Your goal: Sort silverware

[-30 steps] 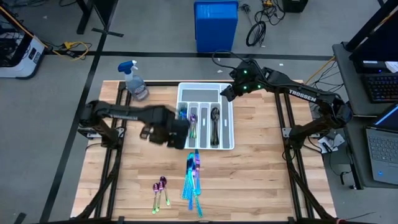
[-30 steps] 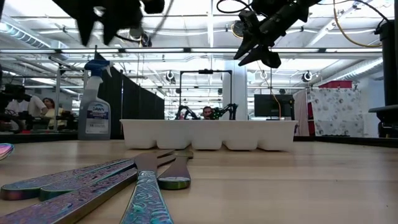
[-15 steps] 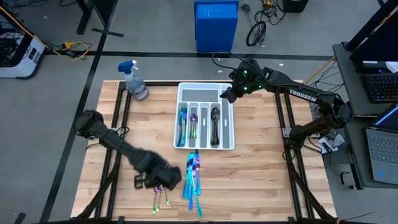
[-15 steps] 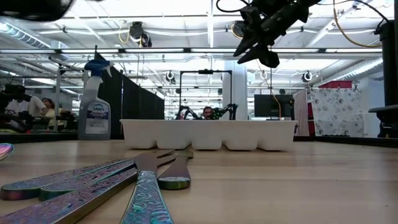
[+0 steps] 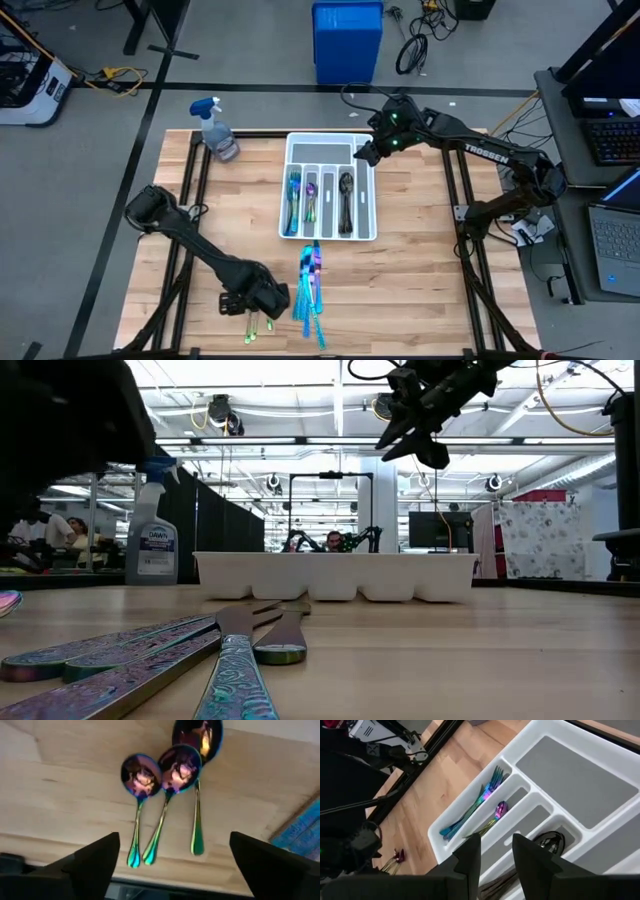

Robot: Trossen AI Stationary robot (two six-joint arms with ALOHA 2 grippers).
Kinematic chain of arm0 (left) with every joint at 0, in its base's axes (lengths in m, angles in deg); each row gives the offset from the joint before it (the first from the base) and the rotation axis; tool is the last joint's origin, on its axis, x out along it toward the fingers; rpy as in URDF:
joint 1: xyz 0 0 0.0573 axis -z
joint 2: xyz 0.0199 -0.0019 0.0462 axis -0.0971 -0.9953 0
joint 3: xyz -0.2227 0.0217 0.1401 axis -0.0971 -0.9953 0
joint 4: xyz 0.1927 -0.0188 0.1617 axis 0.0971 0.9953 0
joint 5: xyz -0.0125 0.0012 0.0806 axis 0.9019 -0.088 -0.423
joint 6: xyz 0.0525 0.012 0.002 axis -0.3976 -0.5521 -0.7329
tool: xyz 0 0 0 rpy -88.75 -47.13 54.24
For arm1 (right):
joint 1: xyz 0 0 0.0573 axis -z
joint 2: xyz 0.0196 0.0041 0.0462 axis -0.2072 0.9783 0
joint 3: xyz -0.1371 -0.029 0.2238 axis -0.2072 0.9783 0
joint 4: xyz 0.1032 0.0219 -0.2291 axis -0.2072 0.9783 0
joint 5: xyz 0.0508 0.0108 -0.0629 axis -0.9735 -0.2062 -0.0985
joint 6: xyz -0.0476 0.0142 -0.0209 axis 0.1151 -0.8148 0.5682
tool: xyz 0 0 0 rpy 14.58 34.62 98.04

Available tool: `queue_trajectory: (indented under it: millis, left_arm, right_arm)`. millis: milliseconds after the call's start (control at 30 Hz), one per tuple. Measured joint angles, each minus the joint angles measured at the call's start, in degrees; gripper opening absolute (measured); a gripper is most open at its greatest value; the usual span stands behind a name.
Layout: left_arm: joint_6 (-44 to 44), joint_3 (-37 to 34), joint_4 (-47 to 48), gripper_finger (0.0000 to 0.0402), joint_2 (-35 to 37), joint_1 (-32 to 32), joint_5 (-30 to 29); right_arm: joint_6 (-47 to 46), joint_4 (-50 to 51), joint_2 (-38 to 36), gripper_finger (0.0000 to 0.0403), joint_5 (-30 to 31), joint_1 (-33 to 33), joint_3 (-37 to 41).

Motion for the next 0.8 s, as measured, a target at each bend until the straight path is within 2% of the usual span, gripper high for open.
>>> queue_trajectory:
  millis: [233,500,800]
  left_arm:
    - [-0.02,0.0,-5.61,0.0384,-4.59,0.15,1.08]
    - [0.04,0.01,-5.77,0.0384,-3.86,0.22,2.1]
    - [-0.77,-0.64,1.48,0.0384,-3.48,0.47,2.25]
  right_arm:
    - [0.1,-0.2,0.0,0.0096,-0.04,-0.04,0.0]
    - [0.24,-0.25,0.0,0.0096,-0.04,-0.04,0.0]
    - [0.24,-0.63,0.0,0.0096,-0.04,0.07,0.0]
